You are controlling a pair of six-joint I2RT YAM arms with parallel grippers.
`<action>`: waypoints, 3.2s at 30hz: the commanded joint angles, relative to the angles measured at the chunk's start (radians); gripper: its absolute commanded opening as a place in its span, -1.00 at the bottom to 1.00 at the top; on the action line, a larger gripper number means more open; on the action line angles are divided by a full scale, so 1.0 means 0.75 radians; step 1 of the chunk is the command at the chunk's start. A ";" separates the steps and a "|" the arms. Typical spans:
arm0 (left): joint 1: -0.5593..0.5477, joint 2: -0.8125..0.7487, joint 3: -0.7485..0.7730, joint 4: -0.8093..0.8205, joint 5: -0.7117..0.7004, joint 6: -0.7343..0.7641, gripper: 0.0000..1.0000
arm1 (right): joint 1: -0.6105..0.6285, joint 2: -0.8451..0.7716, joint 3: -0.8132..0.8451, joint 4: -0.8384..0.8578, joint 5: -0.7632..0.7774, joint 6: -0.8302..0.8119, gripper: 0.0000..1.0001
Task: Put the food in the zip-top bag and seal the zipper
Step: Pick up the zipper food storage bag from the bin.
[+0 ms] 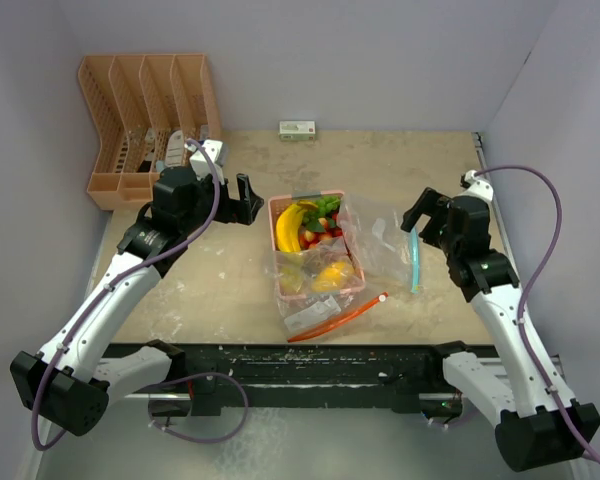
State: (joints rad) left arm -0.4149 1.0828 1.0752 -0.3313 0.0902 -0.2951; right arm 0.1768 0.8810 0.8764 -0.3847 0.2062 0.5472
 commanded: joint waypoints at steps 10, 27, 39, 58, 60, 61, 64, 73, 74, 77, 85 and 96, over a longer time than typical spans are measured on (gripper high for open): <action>-0.001 -0.002 0.020 0.018 -0.014 0.009 0.98 | 0.002 -0.054 -0.011 0.021 0.036 -0.008 0.99; -0.001 -0.008 0.015 0.007 -0.004 0.000 0.98 | 0.000 0.089 -0.098 -0.036 0.042 0.097 0.99; -0.002 -0.023 0.013 0.004 0.017 0.001 0.98 | -0.235 0.320 -0.229 0.178 -0.179 0.169 0.97; -0.001 -0.041 0.017 -0.008 -0.007 0.022 0.98 | -0.238 0.607 -0.280 0.380 -0.224 0.150 0.64; -0.001 -0.041 0.019 -0.008 -0.008 0.025 0.98 | -0.239 0.640 -0.275 0.390 -0.214 0.151 0.57; -0.002 -0.044 0.020 -0.010 -0.008 0.027 0.98 | -0.238 0.651 -0.273 0.396 -0.207 0.152 0.52; -0.002 -0.046 0.019 -0.012 -0.012 0.029 0.98 | -0.238 0.666 -0.275 0.419 -0.202 0.147 0.15; -0.002 -0.050 0.017 -0.013 -0.020 0.033 0.98 | -0.239 0.522 -0.277 0.301 0.085 0.225 -1.00; -0.002 -0.051 0.017 -0.013 -0.020 0.033 0.98 | -0.238 0.482 -0.281 0.284 0.120 0.246 -1.00; -0.001 -0.049 0.015 -0.014 -0.019 0.031 0.98 | -0.238 0.384 -0.293 0.242 0.255 0.317 -1.00; -0.001 -0.047 0.015 -0.014 -0.017 0.027 0.98 | -0.238 0.226 -0.287 0.232 0.216 0.310 -1.00; -0.002 -0.053 0.014 -0.012 -0.005 0.017 0.99 | -0.238 0.074 -0.307 0.224 0.113 0.272 -0.88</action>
State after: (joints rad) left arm -0.4149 1.0672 1.0752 -0.3622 0.0784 -0.2916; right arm -0.0010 0.9329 0.6571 -0.2150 0.3218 0.7525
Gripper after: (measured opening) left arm 0.992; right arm 0.005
